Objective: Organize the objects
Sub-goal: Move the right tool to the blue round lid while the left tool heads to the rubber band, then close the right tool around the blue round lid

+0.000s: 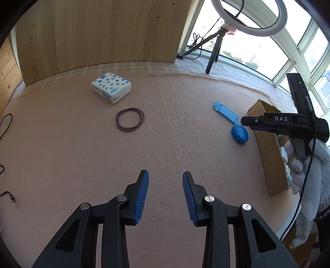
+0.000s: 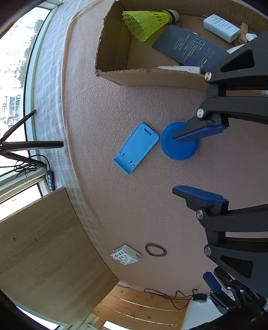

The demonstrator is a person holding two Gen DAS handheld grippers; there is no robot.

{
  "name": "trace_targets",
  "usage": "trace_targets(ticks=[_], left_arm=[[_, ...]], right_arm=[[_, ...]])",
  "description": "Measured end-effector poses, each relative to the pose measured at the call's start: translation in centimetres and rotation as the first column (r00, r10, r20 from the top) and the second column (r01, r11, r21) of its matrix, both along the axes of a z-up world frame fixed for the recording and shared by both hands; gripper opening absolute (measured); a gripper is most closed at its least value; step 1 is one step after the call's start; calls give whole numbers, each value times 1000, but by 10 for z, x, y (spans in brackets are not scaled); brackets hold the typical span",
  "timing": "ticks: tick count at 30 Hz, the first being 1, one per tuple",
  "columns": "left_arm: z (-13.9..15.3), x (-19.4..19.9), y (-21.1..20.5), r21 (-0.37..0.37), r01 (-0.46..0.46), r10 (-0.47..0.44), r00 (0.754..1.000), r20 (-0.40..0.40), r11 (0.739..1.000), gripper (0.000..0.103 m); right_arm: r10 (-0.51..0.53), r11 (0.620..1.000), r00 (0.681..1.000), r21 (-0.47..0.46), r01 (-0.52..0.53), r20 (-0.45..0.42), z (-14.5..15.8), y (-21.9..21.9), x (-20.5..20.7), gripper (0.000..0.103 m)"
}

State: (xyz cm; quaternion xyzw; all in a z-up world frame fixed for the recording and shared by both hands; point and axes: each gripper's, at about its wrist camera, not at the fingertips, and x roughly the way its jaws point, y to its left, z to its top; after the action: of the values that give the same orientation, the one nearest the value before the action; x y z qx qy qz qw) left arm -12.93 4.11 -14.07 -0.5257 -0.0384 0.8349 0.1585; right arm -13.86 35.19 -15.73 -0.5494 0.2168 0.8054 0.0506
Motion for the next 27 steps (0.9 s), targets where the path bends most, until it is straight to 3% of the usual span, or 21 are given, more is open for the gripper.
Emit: trace_targets(ticks=[15, 27], left_arm=[[-11, -2, -52, 26, -95, 94, 995, 22, 995, 37], [-17, -17, -55, 3, -119, 119, 993, 26, 993, 37]], right_arm=[[4, 988, 992, 152, -22, 123, -26, -1, -30, 41], [20, 985, 985, 166, -49, 174, -30, -3, -31, 45]])
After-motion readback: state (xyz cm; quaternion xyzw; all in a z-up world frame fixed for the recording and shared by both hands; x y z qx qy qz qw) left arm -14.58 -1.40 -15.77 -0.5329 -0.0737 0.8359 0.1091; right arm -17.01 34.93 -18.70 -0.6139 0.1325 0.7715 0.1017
